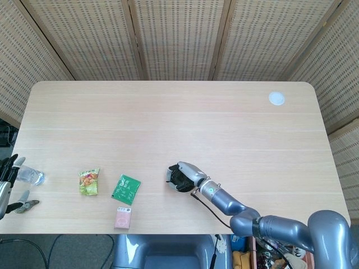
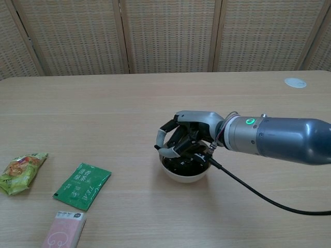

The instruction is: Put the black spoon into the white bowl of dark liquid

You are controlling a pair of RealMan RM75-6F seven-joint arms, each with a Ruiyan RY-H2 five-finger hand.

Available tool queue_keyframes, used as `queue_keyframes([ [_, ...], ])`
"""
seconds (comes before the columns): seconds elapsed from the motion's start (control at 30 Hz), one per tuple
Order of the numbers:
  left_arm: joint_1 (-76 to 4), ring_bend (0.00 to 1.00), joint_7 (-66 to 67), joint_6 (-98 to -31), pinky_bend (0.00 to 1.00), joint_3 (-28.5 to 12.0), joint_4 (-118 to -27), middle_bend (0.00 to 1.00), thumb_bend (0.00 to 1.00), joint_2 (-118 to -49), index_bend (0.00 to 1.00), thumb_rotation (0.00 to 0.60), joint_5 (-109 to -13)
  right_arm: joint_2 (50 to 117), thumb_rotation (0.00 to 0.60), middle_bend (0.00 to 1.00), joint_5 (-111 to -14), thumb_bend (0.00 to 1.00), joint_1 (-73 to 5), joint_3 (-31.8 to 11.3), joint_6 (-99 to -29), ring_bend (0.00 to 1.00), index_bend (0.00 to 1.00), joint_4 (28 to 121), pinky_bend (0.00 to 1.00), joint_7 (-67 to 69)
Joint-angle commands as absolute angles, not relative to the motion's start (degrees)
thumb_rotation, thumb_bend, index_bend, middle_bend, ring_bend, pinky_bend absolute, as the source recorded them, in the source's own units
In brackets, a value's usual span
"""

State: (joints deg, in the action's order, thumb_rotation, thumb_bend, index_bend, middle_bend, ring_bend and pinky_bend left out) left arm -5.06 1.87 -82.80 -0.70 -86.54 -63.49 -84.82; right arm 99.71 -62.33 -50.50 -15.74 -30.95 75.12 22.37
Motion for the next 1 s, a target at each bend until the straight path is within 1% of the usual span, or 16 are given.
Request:
queue_keyframes([
  [0.03,-5.0,0.01,1.7,-82.8,0.00,-0.7,-86.4,0.01,0.36,-63.5,0.00,0.600,-84.8,100.2,0.600,0.94,-61.5,0.74,-50.9,-16.0,-31.0,0.99,0.71,74.0,1.00,21.7],
  [0.5,-5.2,0.01,2.0,-82.6,0.00,-0.7,-86.6,0.01,0.36,-63.6,0.00,0.600,-85.1,98.9,0.600,0.94,-60.7,0.74,-50.8,-16.0,-30.7,0.99,0.71,73.7,1.00,20.3],
  [0.77,-5.3,0.01,2.2,-82.5,0.00,-0.7,-86.9,0.01,0.36,-63.7,0.00,0.600,-85.4,97.0,0.600,0.94,-61.7,0.74,-49.9,-15.2,-30.2,0.99,0.71,77.3,1.00,20.6],
  [1.0,-5.2,0.01,2.1,-82.6,0.00,-0.7,-87.1,0.01,0.36,-63.5,0.00,0.600,-85.3,97.3,0.600,0.94,-62.0,0.74,-50.2,-15.3,-30.3,0.99,0.71,78.8,1.00,20.5],
])
